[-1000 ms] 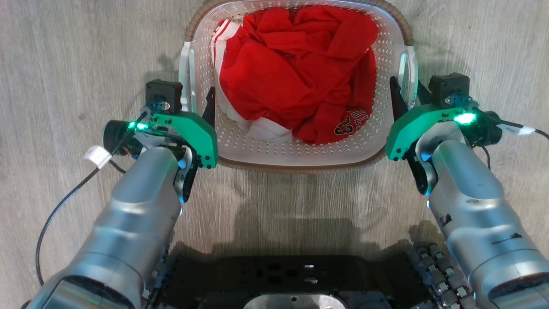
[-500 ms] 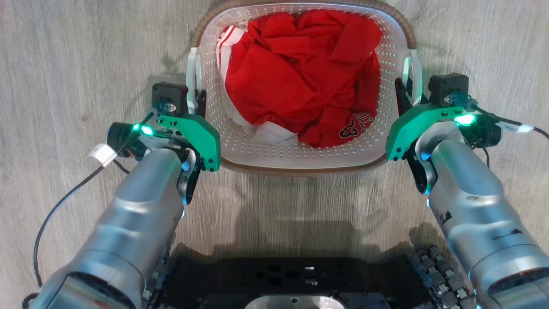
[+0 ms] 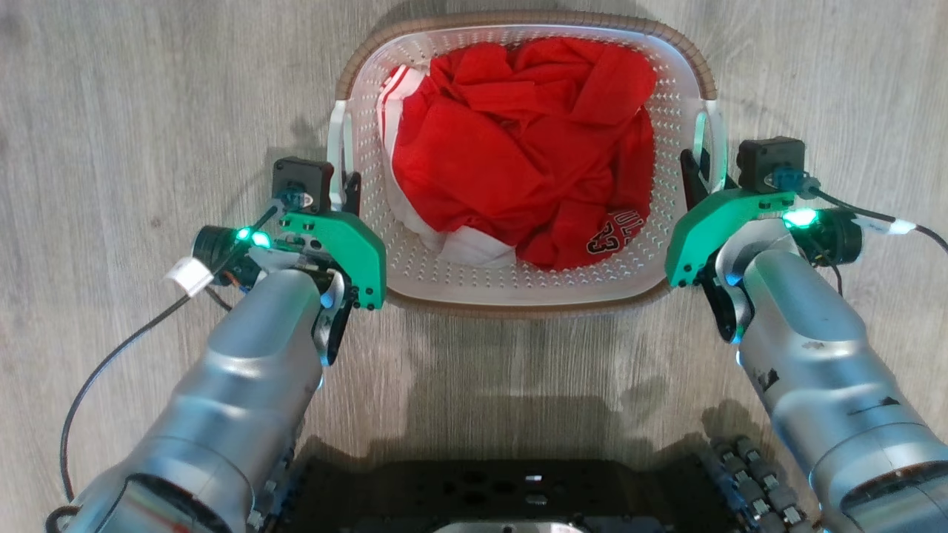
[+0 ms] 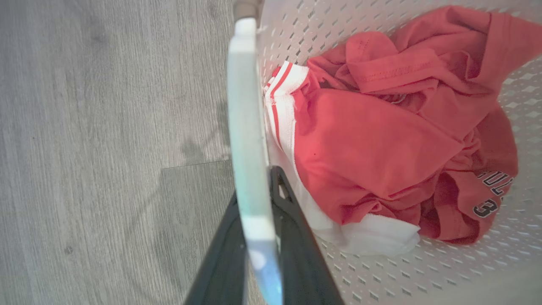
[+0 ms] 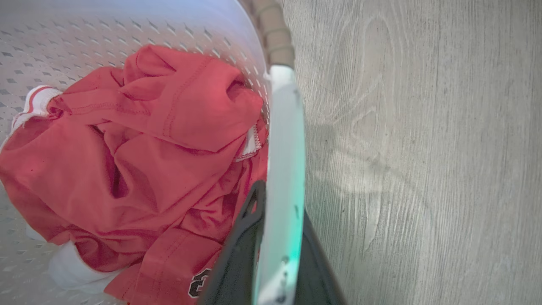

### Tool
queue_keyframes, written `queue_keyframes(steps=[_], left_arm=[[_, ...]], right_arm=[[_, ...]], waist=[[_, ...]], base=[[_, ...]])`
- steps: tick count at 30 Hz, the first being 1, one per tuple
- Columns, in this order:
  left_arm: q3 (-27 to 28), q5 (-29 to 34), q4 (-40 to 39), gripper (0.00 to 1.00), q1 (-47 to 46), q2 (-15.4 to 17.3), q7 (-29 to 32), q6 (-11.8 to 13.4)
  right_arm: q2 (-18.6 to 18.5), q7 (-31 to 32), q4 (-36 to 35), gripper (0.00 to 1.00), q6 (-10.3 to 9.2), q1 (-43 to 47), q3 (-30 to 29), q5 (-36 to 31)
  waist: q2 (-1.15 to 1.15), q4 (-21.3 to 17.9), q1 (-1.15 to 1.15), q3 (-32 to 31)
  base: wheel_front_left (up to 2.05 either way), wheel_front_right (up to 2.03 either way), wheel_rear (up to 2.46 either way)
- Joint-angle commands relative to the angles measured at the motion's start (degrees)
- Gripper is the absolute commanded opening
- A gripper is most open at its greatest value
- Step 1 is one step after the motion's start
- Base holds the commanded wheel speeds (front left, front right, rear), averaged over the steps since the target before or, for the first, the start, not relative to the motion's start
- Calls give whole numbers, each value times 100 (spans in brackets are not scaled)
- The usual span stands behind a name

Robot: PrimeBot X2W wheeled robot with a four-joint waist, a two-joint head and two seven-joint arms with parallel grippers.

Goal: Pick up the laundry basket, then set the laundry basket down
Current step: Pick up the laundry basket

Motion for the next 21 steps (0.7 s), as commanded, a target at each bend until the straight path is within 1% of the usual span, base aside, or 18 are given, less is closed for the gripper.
queue_keyframes(steps=[1,11,19,21], left_arm=[[-26,-64,-6,0,168,131,-56,29],[-358,-429,140,0,363,131,-56,53],[-668,-814,358,0,693,131,-6,66],[-762,-909,398,0,797,131,61,105]], right_arm=[[100,-62,-35,0,9,326,201,52],[100,-62,163,0,9,457,415,275],[100,-62,426,0,9,691,834,683],[100,-62,556,0,9,765,975,807]], waist=[[0,-9,0,-83],[0,-34,0,-553],[0,-101,0,-1164],[0,-120,0,-1356]], base=[[0,0,0],[0,0,0],[0,0,0],[0,0,0]])
